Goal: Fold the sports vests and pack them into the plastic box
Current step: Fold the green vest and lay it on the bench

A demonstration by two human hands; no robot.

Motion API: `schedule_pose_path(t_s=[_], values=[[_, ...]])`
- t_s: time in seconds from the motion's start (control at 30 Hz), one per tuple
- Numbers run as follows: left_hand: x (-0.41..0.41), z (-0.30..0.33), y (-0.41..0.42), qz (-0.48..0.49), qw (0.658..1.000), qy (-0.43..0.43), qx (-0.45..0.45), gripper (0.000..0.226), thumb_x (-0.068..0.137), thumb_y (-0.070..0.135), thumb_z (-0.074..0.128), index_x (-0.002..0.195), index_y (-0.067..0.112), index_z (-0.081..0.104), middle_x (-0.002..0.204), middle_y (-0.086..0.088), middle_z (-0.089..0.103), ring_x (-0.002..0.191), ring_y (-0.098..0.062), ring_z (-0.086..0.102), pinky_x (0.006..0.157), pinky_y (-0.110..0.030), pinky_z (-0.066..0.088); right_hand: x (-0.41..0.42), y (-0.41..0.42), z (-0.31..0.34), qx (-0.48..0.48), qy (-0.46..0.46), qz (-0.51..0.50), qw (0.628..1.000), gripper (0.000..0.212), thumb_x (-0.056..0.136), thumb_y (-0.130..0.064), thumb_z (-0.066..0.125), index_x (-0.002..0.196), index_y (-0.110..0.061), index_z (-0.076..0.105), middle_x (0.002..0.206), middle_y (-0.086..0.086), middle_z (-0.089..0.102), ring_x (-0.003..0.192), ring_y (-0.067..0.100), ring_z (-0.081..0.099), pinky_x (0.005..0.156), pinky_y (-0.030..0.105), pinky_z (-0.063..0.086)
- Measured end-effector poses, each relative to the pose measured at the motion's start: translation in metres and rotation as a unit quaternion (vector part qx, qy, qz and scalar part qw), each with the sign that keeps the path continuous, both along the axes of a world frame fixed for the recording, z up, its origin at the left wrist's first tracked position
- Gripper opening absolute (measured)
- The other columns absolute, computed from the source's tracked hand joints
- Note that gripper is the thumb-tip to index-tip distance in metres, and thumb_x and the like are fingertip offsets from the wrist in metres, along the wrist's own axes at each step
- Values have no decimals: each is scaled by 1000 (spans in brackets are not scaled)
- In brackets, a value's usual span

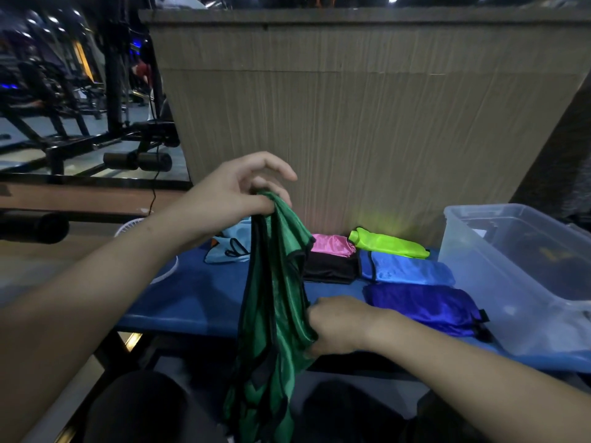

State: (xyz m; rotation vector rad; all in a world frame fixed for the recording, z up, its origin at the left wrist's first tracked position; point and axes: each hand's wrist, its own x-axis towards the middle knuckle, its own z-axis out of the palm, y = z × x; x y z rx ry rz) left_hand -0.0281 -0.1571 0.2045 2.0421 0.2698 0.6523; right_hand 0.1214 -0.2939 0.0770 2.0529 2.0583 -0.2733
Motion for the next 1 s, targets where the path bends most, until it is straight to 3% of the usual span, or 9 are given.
schedule_pose_path(t_s=[0.1,0.23,0.37,0.47,0.53,0.63,0.77,0.87,1.0], values=[[-10,1,11,26,1000,-3,-3,45,86,-23,51,109,15,64,88,-10,71,79,-16,69,66,-20,53,3,-5,6,43,-29,13,999,43,91,-44,63,108,-5,63,112,18,62,103,38,61,73,36,40],[-31,-5,34,77,997,8,7,47,87,-21,52,108,19,67,95,-11,70,89,-23,65,81,-40,53,17,-19,16,146,-31,24,989,39,89,-49,63,114,-19,57,114,9,67,108,35,62,81,41,48],[-42,-8,40,93,993,55,45,39,91,-15,57,111,19,63,110,-14,66,98,-14,67,78,-18,54,24,-30,23,209,-11,31,977,42,90,-55,59,116,-23,53,115,1,67,111,30,61,74,38,41],[-43,-9,40,83,991,80,70,27,92,-14,56,99,12,51,109,-14,69,92,-18,69,71,-18,54,25,-35,23,248,-24,57,967,43,89,-60,58,110,-22,56,104,2,69,101,33,65,67,35,33],[-42,-8,40,78,992,77,70,28,93,-17,52,89,8,40,109,-17,70,80,-8,68,63,-16,52,23,-36,23,261,-31,68,963,44,89,-60,59,108,-21,58,99,3,69,96,34,66,64,35,33],[-43,-5,39,77,990,67,94,31,92,-20,49,80,7,41,111,-27,65,79,-4,63,67,-14,50,23,-37,23,254,6,57,966,44,88,-60,60,109,-22,53,100,1,67,99,32,63,67,34,31],[-48,-1,42,83,984,100,126,32,94,-10,56,78,15,68,106,-14,72,99,-23,67,91,-37,51,33,-40,24,238,91,45,966,44,85,-63,63,85,-26,40,71,-8,49,71,17,46,63,35,34],[-48,2,37,96,978,121,139,31,96,1,60,97,26,79,103,9,75,103,-13,67,93,-27,50,42,-38,22,249,169,44,953,44,89,-59,63,75,-25,37,66,-11,41,65,8,40,64,38,43],[-45,4,32,106,984,105,96,29,97,6,61,105,28,78,108,10,75,107,-20,66,88,-24,54,51,-33,18,285,248,47,925,35,90,-49,65,72,-26,45,71,-8,47,69,11,50,65,32,44]])
